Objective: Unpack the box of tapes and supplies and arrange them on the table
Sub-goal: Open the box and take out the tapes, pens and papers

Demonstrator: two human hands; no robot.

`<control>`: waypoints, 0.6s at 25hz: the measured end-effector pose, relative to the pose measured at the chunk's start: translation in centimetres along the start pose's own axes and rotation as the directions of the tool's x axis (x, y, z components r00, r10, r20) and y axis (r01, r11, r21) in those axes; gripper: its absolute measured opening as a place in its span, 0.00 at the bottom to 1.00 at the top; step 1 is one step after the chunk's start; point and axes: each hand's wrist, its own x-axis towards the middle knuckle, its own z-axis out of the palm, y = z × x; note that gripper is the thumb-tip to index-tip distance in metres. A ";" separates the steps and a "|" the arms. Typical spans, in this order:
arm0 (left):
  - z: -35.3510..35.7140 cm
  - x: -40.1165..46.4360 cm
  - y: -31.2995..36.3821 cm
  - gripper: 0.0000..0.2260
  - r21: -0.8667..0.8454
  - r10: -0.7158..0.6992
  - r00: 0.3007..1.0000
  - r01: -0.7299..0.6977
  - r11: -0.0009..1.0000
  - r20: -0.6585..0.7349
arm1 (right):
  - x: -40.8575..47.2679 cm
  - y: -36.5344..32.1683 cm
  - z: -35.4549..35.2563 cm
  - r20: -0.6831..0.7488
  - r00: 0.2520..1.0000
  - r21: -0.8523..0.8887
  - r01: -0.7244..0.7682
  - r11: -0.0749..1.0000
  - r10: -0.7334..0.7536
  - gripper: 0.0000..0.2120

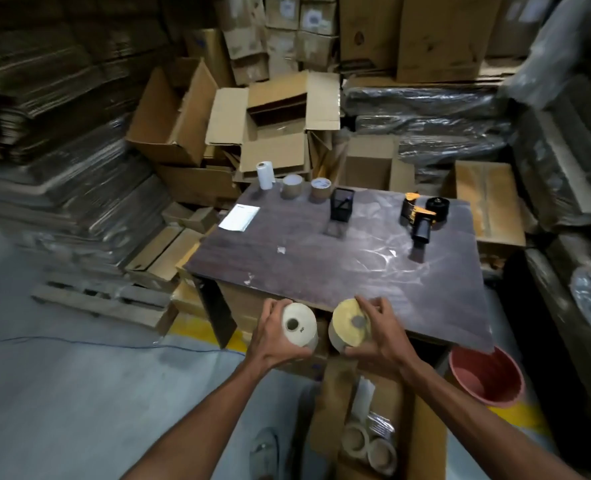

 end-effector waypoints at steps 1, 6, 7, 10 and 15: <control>-1.0 1.2 -1.2 0.44 -0.004 -0.001 1.000 0.001 1.000 -0.006 | 1.6 -0.8 0.5 -0.006 1.000 0.002 -0.008 1.000 0.008 0.56; -5.6 8.6 -8.9 0.43 0.004 -0.020 1.000 0.020 1.000 -0.003 | 10.4 -4.6 5.4 -0.025 0.998 0.026 -0.064 0.998 0.065 0.58; -6.3 10.1 -10.0 0.44 -0.001 -0.024 1.000 0.024 1.000 -0.008 | 12.0 -5.3 6.2 -0.023 0.997 0.029 -0.074 0.997 0.075 0.58; -8.2 14.2 -13.3 0.44 -0.012 -0.037 0.999 0.037 0.999 0.000 | 16.5 -7.2 8.7 -0.015 0.996 0.019 -0.092 0.996 0.092 0.58; -9.6 20.8 -17.8 0.45 0.013 -0.013 0.997 0.012 1.000 0.079 | 23.3 -9.9 12.1 -0.023 0.987 0.014 -0.159 0.987 0.159 0.59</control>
